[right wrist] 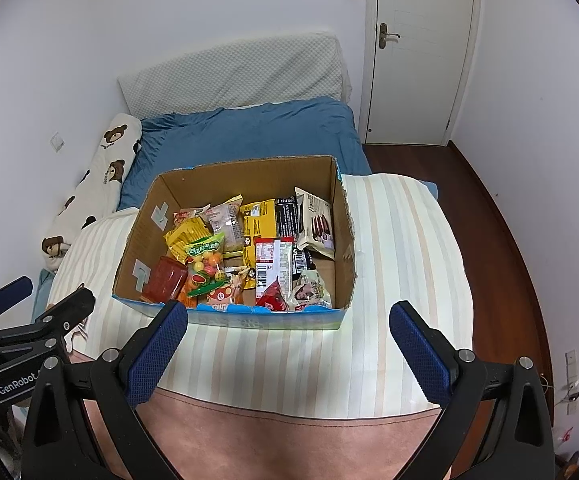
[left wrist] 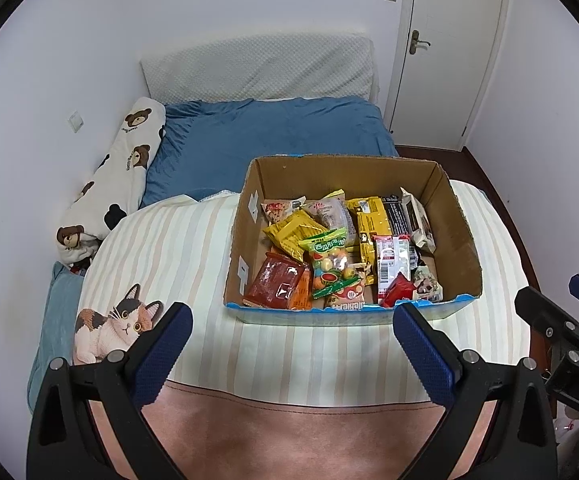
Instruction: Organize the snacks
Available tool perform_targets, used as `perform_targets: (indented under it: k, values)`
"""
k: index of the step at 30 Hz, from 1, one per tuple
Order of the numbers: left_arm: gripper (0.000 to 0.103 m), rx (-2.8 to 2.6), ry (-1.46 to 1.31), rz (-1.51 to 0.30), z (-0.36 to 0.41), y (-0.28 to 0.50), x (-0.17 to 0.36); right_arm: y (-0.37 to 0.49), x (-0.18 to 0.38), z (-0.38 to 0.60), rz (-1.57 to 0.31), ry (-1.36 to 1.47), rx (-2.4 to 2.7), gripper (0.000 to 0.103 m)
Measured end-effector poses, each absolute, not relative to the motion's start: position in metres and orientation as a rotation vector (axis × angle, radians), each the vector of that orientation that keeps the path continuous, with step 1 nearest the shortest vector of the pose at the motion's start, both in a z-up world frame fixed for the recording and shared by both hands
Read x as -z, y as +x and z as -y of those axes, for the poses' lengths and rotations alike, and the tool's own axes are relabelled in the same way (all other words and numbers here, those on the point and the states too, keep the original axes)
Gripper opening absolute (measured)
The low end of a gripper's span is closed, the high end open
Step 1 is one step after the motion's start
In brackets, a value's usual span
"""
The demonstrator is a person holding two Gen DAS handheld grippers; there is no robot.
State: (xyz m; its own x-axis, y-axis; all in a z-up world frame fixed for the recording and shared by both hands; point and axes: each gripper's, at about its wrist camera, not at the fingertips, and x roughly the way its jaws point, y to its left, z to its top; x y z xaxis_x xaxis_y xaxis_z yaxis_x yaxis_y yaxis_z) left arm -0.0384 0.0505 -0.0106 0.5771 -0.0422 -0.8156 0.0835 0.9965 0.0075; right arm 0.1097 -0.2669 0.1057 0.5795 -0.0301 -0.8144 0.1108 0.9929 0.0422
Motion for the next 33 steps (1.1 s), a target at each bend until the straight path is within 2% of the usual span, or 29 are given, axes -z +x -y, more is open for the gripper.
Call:
perform_targets:
  k: [33]
  values:
    - [0.103, 0.086, 0.062, -0.926, -0.0473, -0.0445, 0.0014, 0.1058, -0.1111, 0.2671, -0.947, 0.102, 0.084, 0.103]
